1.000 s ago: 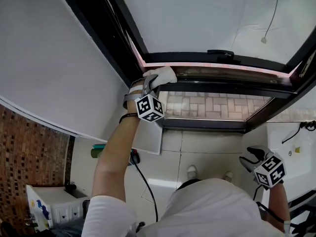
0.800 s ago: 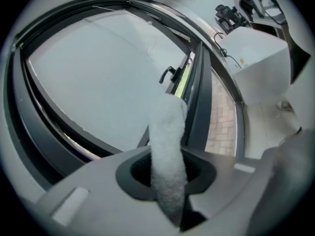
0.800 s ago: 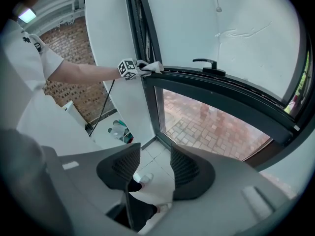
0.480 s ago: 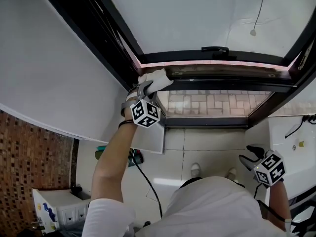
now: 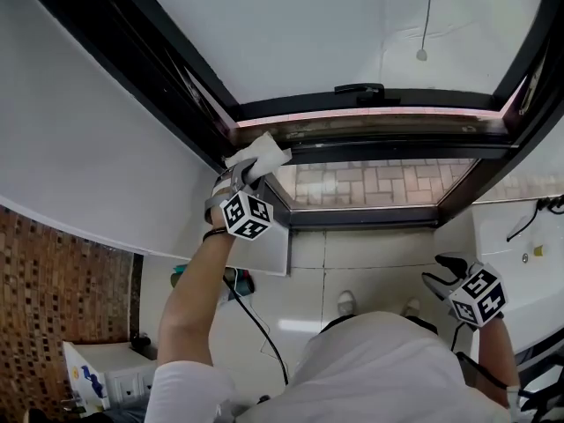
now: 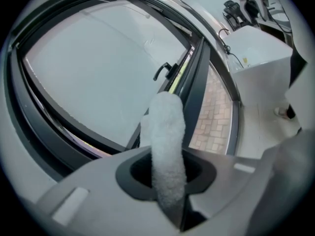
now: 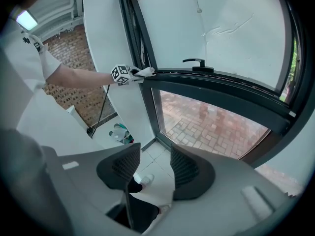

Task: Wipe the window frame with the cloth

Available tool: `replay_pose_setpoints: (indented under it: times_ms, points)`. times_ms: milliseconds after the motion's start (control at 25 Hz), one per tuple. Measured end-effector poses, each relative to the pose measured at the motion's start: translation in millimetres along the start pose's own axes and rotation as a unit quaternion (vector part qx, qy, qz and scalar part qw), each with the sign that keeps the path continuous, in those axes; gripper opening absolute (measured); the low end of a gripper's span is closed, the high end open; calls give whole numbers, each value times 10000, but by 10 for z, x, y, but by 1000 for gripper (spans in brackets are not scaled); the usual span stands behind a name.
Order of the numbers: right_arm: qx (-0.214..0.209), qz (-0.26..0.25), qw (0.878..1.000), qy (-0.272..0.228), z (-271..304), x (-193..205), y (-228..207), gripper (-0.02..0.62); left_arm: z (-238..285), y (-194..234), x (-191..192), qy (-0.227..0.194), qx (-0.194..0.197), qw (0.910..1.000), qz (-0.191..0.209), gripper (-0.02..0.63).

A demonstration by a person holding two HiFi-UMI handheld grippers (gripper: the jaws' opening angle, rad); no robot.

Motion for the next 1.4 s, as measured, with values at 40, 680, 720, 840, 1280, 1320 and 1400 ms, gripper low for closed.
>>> replay_pose_setpoints:
  times_ms: [40, 680, 720, 840, 1280, 1320, 1400]
  points:
    - [-17, -16, 10000, -11, -23, 10, -26, 195, -29, -12, -22, 14, -16, 10000, 43, 97]
    - [-12, -124, 9995, -277, -649, 325, -472, 195, -198, -232, -1322, -324, -173, 9980, 515, 97]
    - [-5, -109, 9995, -291, -691, 362, -499, 195, -189, -265, -1443, -369, -158, 9978, 531, 97]
    - [49, -43, 9994, -334, -843, 482, -583, 195, -154, -393, -1849, -551, -104, 9967, 582, 97]
    - [359, 271, 9977, -503, -1467, 1006, -1016, 195, 61, -1047, -3477, -1347, 59, 9876, 806, 97]
    - [392, 294, 9975, -515, -1524, 1053, -1058, 195, 82, -1105, -3620, -1409, 73, 9865, 827, 97]
    - [453, 349, 9969, -546, -1633, 1149, -1130, 195, 115, -1220, -3918, -1539, 94, 9842, 868, 97]
Point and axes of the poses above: the fingertips, and each gripper's own axes: z forward along the fingers, y to its left, x out of its underside, the point moved 2 cm from there along -z, backward along the fingers, and after that the axes turned 11 degrees about -x, right-handed, at the moved point
